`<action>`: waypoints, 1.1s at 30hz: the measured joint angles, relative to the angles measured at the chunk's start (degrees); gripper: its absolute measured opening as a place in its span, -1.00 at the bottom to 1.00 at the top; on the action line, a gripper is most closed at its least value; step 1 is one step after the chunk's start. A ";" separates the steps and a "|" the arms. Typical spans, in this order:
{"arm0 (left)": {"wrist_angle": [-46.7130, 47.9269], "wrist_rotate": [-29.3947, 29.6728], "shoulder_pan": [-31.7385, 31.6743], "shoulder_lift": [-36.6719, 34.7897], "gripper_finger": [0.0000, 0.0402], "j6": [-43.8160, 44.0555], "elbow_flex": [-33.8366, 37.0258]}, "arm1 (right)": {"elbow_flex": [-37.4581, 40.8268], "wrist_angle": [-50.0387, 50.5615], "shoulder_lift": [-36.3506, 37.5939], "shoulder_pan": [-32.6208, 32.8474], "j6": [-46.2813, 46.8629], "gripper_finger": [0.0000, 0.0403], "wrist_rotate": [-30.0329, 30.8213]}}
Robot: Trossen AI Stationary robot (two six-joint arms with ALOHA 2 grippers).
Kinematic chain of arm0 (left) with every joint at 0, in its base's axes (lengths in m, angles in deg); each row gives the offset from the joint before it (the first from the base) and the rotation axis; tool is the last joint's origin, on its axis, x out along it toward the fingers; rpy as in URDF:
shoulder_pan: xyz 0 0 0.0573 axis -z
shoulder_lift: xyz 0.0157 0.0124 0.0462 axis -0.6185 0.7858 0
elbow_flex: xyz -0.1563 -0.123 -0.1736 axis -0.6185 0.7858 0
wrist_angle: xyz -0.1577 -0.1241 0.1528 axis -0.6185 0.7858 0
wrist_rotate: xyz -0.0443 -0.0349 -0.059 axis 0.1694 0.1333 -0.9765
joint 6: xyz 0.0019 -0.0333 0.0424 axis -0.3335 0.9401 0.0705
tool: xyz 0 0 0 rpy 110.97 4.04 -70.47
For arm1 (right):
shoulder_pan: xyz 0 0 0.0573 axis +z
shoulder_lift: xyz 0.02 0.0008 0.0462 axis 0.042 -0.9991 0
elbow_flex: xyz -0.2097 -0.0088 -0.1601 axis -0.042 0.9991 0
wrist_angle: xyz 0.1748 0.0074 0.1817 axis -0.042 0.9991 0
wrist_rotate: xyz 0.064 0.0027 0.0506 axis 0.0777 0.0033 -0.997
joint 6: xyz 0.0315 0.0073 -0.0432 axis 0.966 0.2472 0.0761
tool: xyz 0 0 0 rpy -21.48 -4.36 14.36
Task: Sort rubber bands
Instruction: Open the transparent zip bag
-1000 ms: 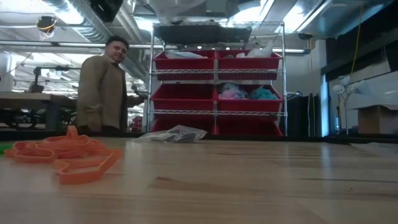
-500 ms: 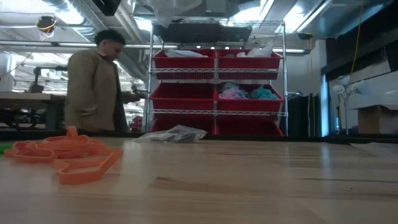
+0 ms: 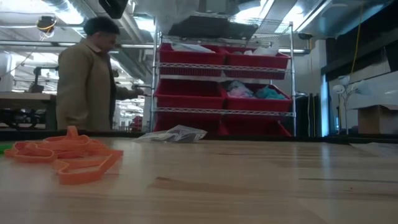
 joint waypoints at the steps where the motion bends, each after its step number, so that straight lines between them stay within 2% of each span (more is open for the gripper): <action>1: -0.04 0.69 -0.23 -0.06 -0.19 -0.15 -0.08 | 0.00 -0.03 -0.02 -0.01 0.00 -1.00 -0.01; 6: -0.10 1.13 -1.28 0.10 -0.33 -0.18 -0.11 | 0.00 0.06 -0.10 0.06 -0.02 -1.00 -0.30; 9: -0.03 1.16 -1.67 0.66 -0.55 -0.18 -0.11 | 0.00 0.06 -0.10 -0.27 -0.05 -1.00 0.15; 12: -0.42 1.24 -1.67 1.36 -0.85 -1.24 -0.11 | 0.00 -0.13 -0.10 -0.69 1.02 -1.00 0.60; 14: -0.33 1.94 -1.67 1.71 -0.96 -1.50 -0.11 | 0.00 -0.27 -0.10 -1.03 3.04 -1.00 0.67; 18: -0.39 8.82 -1.54 1.88 -0.99 -3.04 -0.11 | 0.00 -0.91 -0.74 -1.58 9.27 -1.00 2.03; 20: 0.39 14.77 -1.53 1.88 -1.00 -4.04 -0.11 | 0.00 -1.31 -1.75 -1.79 13.31 -1.00 2.55; 22: 3.01 21.46 -1.52 1.88 -1.00 -4.53 -0.11 | 0.03 -4.01 -3.17 -1.89 17.45 -1.00 0.09; 25: 10.65 29.74 -2.83 1.88 -1.00 -3.72 -0.13 | 0.02 -9.31 -5.16 -1.77 17.68 -1.00 -4.95; 28: 17.34 31.16 -4.52 1.90 -1.00 0.20 -0.13 | 0.09 -8.85 -5.65 -1.39 16.86 -1.00 -6.60; 33: 24.88 29.60 -5.53 1.37 -1.00 4.53 -0.11 | 0.07 -4.99 -5.58 -1.85 14.91 -1.00 -7.53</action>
